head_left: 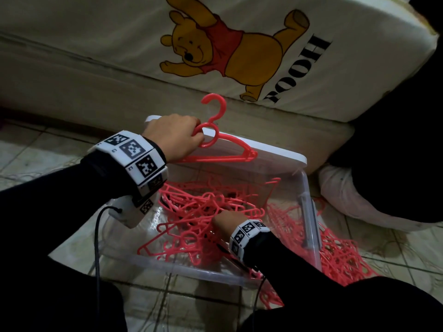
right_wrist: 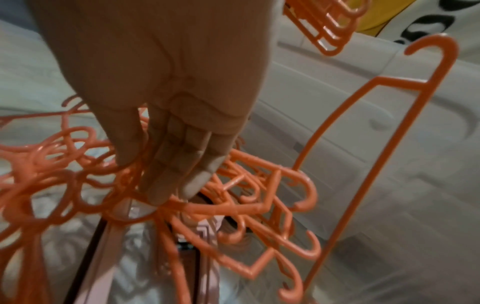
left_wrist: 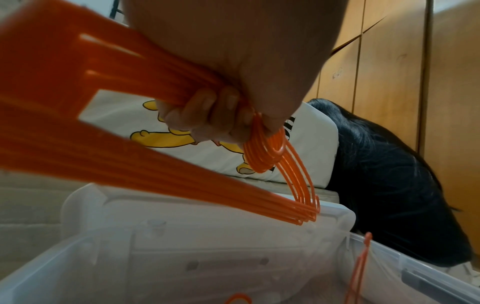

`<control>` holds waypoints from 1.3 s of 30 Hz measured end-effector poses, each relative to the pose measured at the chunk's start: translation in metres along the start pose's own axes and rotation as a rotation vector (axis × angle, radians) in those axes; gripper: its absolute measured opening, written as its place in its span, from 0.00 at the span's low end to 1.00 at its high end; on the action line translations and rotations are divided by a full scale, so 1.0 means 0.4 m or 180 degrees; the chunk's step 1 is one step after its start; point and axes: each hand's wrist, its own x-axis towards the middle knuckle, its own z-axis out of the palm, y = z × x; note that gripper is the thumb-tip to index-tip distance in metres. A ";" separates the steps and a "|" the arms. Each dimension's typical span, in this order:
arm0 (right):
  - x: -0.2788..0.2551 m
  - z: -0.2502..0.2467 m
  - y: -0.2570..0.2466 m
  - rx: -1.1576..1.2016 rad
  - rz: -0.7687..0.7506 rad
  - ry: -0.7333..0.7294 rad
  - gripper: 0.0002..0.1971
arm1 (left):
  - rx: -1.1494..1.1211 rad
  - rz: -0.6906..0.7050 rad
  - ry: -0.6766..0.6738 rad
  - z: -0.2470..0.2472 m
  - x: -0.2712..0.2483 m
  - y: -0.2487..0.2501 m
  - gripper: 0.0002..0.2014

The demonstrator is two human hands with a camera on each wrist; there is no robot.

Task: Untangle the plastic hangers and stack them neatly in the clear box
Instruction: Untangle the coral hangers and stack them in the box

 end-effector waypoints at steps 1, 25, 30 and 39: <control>-0.002 -0.004 0.001 0.0044 0.0041 0.0008 0.12 | 0.0007 -0.0010 -0.0002 -0.001 0.001 -0.001 0.11; -0.248 -0.461 0.106 0.0635 -0.0025 0.2336 0.13 | -0.0598 0.0194 0.0023 -0.019 0.000 0.008 0.13; -0.294 -0.497 0.111 0.1036 -0.0195 0.3143 0.11 | -0.1125 0.0104 -0.0158 -0.045 -0.003 0.019 0.22; -0.248 -0.469 0.057 0.1795 -0.0425 0.3311 0.03 | -0.1488 0.0387 -0.0556 -0.034 -0.025 0.055 0.32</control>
